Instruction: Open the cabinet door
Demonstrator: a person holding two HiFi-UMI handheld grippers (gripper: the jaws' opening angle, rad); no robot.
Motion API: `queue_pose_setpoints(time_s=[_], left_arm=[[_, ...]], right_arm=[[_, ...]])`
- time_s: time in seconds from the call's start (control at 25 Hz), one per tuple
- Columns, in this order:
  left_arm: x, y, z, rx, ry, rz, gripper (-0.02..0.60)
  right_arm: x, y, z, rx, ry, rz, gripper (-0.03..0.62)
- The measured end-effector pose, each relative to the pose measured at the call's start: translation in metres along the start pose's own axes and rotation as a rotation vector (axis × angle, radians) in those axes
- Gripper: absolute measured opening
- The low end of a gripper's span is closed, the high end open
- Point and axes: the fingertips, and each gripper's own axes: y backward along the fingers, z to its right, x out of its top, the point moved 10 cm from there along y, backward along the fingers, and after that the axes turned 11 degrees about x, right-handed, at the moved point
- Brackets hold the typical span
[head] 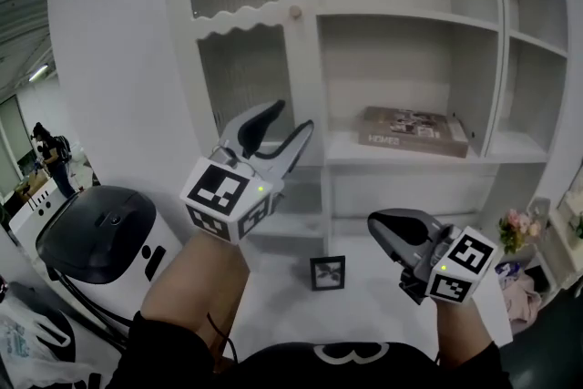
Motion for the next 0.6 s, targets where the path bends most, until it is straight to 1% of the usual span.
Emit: queue_pose_setpoints(time_s=[0.12,0.24,0.44,0.6], left_arm=[[0.015,-0.025,-0.019,0.025,-0.062,0.045,0.195],[0.028,-0.048,-0.036,0.047,-0.117,0.072,0.196],[0.048,-0.085,-0.057,0.075,-0.142,0.073,0.196],[0.059,-0.11,-0.067,0.108,-0.187,0.071,0.196]], right_arm=[[-0.002,-0.002,0.003,-0.015,0.008,-0.037,0.0],[-0.007,-0.002,0.007,-0.036,0.001,-0.053,0.0],[-0.014,0.0,0.013,-0.07,-0.012,-0.082,0.0],[-0.012,0.001,0.015,-0.084,-0.001,-0.089,0.0]])
